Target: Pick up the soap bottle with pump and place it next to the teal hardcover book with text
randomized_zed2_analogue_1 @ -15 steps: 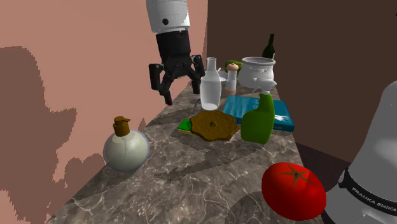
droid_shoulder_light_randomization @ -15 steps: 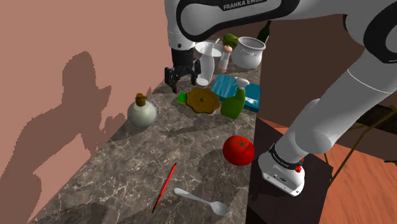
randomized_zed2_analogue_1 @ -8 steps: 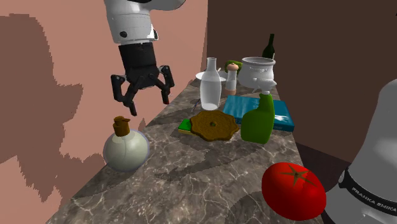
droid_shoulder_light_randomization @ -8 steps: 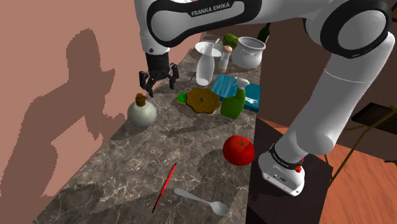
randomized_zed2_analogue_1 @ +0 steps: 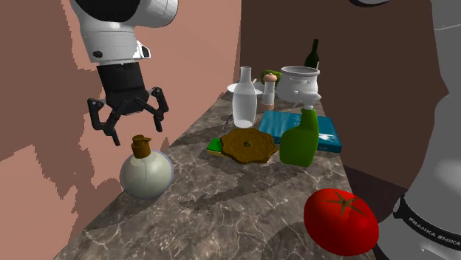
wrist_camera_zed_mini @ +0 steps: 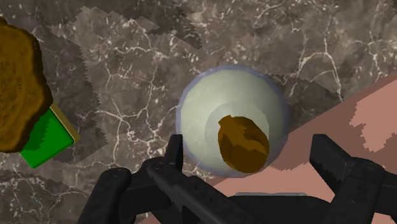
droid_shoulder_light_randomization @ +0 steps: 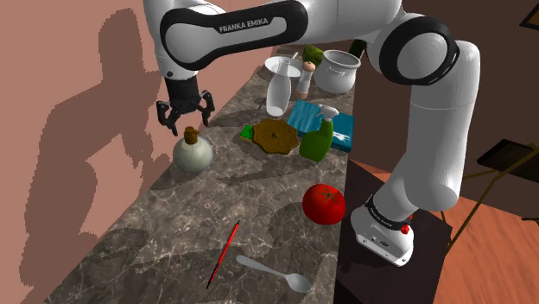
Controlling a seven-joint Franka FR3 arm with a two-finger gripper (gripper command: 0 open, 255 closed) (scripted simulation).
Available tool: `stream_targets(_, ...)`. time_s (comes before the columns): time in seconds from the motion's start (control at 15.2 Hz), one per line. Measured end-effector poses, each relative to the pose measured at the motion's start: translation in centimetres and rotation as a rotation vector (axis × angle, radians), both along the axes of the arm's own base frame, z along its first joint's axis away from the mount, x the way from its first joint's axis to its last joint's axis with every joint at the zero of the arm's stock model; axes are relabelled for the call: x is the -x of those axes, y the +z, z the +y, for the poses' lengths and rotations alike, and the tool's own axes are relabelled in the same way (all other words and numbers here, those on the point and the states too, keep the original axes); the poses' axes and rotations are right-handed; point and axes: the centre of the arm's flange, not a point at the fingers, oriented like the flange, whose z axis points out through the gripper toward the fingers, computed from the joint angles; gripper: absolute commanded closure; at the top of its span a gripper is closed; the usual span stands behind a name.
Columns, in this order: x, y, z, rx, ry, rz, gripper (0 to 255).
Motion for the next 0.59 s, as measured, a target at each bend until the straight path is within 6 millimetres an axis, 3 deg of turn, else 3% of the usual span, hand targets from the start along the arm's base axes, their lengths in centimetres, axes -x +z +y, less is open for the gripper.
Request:
stream_targets(0.33,0.2,-2.5,0.1,-0.001,-0.001,-0.001,0)
stream_targets(0.59,0.2,-3.3,0.3,-0.001,-0.001,-0.001,0)
